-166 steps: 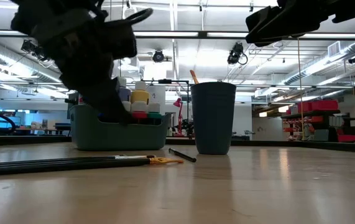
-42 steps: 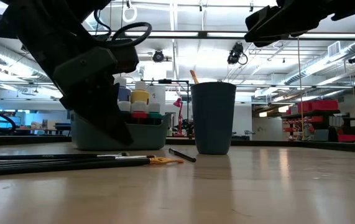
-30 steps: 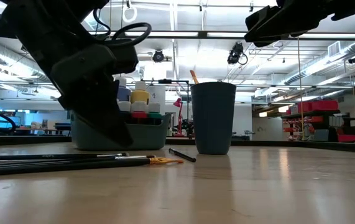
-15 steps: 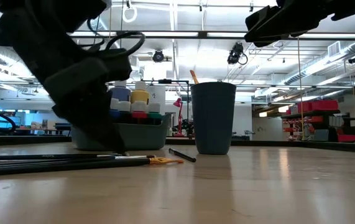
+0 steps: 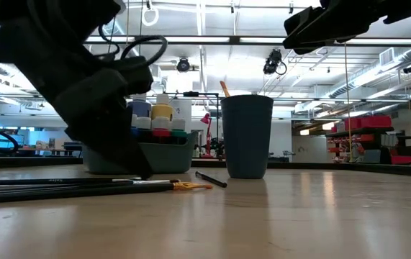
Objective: Pick & Place Paint Supplies
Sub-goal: Put the silver paint brush into the blue cup
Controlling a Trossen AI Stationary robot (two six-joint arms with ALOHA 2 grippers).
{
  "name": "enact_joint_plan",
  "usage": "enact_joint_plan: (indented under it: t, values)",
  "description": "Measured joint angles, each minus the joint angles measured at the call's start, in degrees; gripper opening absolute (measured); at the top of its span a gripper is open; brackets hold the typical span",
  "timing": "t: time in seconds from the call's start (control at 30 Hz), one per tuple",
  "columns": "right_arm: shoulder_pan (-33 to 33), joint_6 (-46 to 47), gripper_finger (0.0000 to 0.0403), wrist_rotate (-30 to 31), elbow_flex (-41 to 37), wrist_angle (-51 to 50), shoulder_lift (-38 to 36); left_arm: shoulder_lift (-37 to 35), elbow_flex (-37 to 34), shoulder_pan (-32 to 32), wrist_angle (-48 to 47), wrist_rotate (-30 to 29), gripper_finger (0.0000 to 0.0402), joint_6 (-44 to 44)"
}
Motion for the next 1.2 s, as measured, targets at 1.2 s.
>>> enact_joint_plan:
  t: [1.2]
  values:
    - [0.0, 0.0, 0.0130, 0.0, 0.0, 0.4, 0.0, -1.7, -0.1, -1.5, -3.6, 4.8, 0.0009, 1.8]
